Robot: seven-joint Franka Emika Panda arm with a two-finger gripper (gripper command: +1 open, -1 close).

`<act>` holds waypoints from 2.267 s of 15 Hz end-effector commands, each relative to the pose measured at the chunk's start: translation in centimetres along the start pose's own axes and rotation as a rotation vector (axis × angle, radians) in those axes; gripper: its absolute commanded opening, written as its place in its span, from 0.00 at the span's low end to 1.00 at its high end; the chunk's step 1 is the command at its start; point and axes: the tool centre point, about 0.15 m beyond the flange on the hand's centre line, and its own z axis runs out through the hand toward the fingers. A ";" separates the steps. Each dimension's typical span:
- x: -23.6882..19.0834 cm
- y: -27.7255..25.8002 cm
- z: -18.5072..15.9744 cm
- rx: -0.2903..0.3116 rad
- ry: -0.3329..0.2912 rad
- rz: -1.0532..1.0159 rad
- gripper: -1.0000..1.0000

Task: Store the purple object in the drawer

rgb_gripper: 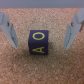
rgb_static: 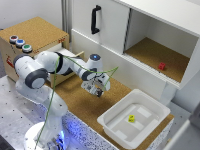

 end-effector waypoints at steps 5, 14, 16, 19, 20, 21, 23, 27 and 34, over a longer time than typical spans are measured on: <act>2.3 0.4 2.1 0.046 -0.072 0.028 0.00; 2.5 -1.5 -3.6 -0.062 -0.043 -0.027 0.00; 2.8 -3.5 -6.9 -0.095 -0.008 -0.102 0.00; 3.8 -6.5 -12.3 -0.148 0.040 -0.189 0.00; 4.0 -7.3 -14.0 -0.156 0.063 -0.207 0.00; 4.3 -8.1 -15.6 -0.164 0.085 -0.233 0.00; 4.8 -9.8 -18.4 -0.165 0.116 -0.286 0.00; 6.1 -13.4 -22.0 -0.111 0.125 -0.437 0.00; 8.8 -21.5 -25.6 -0.045 0.178 -0.694 0.00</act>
